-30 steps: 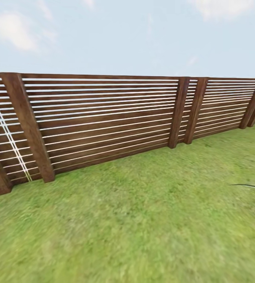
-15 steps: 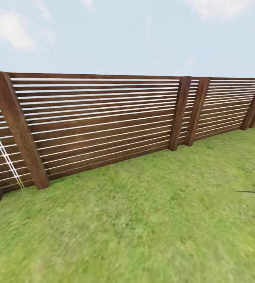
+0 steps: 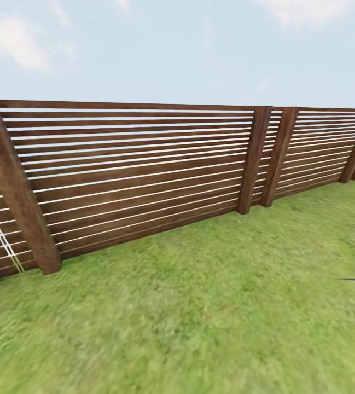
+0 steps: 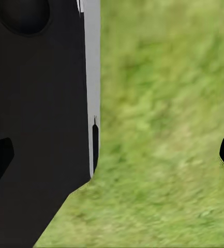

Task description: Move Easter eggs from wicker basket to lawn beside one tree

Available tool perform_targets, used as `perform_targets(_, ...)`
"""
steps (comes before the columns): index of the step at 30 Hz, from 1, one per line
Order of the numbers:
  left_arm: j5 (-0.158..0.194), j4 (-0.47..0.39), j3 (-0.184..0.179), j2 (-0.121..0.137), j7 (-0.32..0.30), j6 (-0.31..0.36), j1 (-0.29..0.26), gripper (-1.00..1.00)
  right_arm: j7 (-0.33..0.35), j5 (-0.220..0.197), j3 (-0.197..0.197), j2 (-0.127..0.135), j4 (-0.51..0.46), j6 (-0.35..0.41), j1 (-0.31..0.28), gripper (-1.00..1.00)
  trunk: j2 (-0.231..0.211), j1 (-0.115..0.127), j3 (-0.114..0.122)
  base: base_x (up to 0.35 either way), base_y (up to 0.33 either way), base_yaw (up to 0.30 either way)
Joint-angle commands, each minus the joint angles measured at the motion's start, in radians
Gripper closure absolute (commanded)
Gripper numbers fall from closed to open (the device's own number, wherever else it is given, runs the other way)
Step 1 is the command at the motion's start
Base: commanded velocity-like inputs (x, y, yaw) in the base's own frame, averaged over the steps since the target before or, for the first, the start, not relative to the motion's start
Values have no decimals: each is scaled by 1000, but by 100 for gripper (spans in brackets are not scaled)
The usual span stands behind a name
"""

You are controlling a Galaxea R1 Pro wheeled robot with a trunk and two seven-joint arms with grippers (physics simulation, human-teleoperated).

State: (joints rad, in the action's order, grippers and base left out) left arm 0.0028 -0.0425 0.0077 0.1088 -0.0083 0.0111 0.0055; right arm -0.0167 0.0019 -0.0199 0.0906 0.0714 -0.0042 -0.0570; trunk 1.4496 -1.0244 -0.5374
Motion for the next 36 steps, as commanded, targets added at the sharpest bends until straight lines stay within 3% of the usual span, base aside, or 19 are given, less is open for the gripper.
perform_targets(1,0,-2,0,0,-1,1,1,-100,-2,1,-2,0,2,0,-1,-100,0,-1,-1,339,0,0)
perform_targets(30,0,-2,0,-4,-1,2,1,-100,-2,0,0,0,2,-1,-1,-100,0,-1,-1,339,0,-22)
perform_targets(36,0,-2,0,-4,-1,3,1,-100,-2,0,1,0,2,-2,-1,-100,0,-1,-1,339,0,-229)
